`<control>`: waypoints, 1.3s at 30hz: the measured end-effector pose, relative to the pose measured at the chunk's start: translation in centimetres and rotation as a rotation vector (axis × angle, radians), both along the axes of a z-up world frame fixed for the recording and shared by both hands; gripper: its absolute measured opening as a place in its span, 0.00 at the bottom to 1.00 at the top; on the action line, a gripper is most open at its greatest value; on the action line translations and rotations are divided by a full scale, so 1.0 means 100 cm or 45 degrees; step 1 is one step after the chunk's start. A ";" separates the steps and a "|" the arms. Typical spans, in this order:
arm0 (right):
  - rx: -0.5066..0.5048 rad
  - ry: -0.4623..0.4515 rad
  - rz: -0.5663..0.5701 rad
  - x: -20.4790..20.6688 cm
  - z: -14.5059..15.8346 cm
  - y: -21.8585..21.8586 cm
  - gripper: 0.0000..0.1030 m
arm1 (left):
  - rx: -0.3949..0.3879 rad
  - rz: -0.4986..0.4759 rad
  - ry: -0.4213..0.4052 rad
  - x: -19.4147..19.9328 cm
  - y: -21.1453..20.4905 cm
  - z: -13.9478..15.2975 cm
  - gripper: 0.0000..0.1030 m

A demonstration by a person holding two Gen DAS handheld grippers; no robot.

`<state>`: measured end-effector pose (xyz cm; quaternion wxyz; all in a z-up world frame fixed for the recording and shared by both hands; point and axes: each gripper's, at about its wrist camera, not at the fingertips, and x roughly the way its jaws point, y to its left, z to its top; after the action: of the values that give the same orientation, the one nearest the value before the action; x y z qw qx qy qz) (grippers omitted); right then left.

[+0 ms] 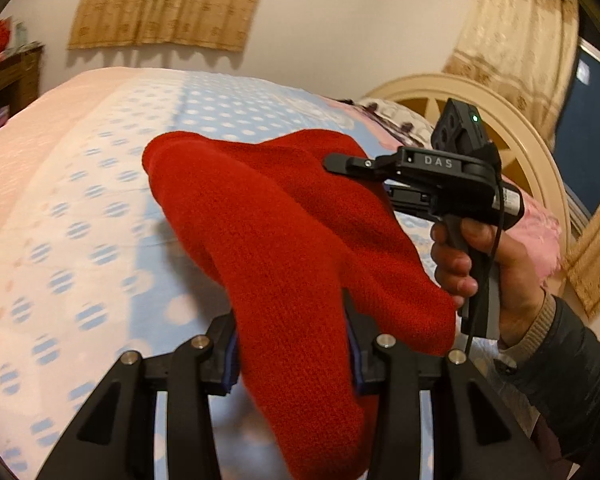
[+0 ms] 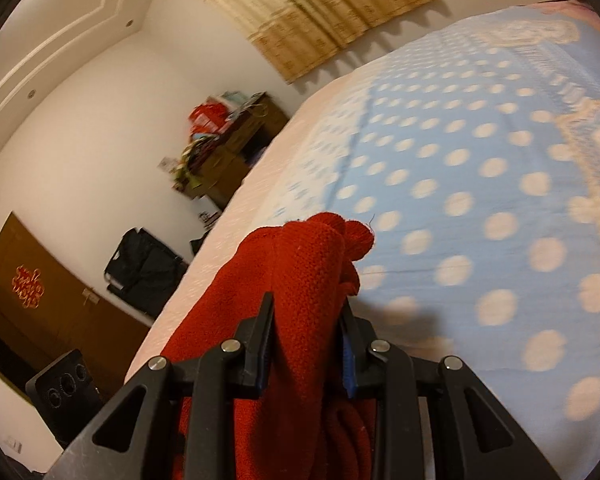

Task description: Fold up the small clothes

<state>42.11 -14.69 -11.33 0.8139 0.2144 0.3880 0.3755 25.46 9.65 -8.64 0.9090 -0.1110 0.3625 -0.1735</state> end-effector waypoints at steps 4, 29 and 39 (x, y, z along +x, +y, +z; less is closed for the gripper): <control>0.009 -0.015 0.082 -0.007 0.006 0.042 0.28 | -0.030 0.087 -0.008 -0.018 0.024 0.005 0.41; 0.015 0.054 0.423 -0.034 -0.019 0.225 0.28 | -0.045 0.447 -0.004 -0.090 0.126 -0.031 0.41; -0.039 0.096 0.447 -0.037 -0.038 0.253 0.28 | -0.083 0.465 0.048 -0.098 0.135 -0.049 0.41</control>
<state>38.39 10.61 -15.11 0.7238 0.1449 0.4553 0.4978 15.69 23.10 -13.55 0.9143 -0.2075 0.3476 -0.0152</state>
